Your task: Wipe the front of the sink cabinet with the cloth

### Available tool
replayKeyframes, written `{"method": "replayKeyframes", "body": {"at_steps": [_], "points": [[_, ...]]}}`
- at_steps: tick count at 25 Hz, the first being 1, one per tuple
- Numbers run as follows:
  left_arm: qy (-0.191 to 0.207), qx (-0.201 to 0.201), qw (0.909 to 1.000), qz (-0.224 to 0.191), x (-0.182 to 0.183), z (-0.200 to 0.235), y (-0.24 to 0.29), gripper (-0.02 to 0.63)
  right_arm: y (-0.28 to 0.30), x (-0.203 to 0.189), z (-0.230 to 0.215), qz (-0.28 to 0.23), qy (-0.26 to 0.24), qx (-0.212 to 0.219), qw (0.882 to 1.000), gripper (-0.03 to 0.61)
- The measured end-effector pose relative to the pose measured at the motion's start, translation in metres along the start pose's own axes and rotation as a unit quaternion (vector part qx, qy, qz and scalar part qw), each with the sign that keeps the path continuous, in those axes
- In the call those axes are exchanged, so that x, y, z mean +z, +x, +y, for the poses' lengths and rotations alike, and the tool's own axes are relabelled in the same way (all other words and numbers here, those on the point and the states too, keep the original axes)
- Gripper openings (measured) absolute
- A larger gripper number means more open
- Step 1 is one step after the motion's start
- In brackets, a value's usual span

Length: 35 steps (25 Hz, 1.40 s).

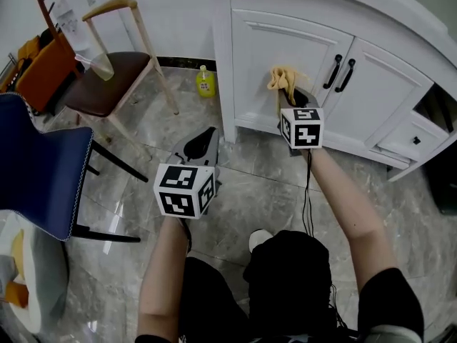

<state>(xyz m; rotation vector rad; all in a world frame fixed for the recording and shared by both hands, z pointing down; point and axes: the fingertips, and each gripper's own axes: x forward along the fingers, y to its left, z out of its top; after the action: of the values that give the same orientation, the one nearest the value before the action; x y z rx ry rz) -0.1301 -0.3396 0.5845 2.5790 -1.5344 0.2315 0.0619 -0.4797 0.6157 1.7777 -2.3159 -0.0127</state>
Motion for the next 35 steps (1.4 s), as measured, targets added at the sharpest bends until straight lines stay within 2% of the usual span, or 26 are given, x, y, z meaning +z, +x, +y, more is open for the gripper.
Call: {"method": "replayKeyframes", "body": {"at_steps": [4,8,12,20,26,30,35], "points": [[0.002,0.012,0.9999,0.009,-0.010,0.012,0.003,0.017,0.028,-0.010,0.044,0.003,-0.015,0.050,0.999,0.081],[-0.011,0.021,0.9996,0.014,-0.017,0.024,0.006,0.017,0.053,-0.019,0.083,0.010,-0.016,0.094,0.995,0.081],[-0.014,0.027,0.9994,0.017,-0.022,0.033,0.008,0.017,0.073,-0.025,0.102,0.020,-0.027,0.112,0.993,0.081],[-0.021,0.020,0.9994,0.018,-0.023,0.028,0.008,0.017,0.075,-0.029,0.083,0.021,-0.011,0.090,0.996,0.081],[-0.016,0.013,0.9997,0.016,-0.022,0.018,0.009,0.017,0.056,-0.038,0.043,0.028,0.016,0.054,0.998,0.081],[-0.013,0.002,0.9997,0.021,-0.027,0.006,0.011,0.017,0.040,-0.047,0.017,0.030,-0.001,0.027,0.999,0.081],[-0.012,-0.014,0.9996,0.024,-0.031,-0.010,0.013,0.017,0.018,-0.058,-0.021,0.032,0.003,-0.012,0.999,0.081]]}}
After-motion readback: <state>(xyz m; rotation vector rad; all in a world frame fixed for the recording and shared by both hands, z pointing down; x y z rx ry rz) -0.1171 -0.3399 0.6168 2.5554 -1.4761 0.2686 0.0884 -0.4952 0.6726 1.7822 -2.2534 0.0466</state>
